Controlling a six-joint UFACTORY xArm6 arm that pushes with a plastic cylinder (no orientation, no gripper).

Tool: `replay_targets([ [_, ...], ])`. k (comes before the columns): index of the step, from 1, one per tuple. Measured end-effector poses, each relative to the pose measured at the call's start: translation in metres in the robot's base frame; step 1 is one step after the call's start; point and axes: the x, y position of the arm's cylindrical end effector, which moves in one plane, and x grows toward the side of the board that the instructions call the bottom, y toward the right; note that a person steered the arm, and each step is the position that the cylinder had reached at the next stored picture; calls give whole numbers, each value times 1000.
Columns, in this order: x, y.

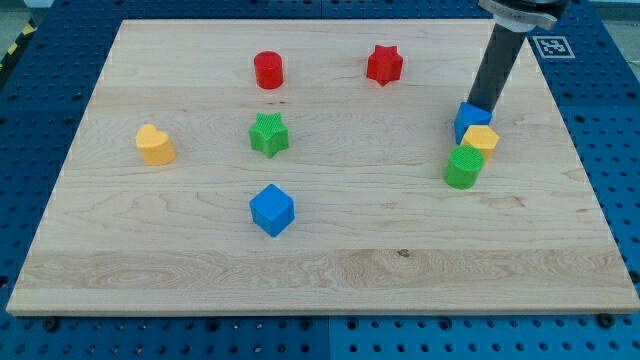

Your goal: Point your arm at red star

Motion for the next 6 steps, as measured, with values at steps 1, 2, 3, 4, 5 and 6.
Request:
replay_targets([
  [1,-50,7],
  [2,-119,2],
  [3,-161,-44],
  [4,-168,-98],
  [5,-165,-127],
  [6,-121,-127],
])
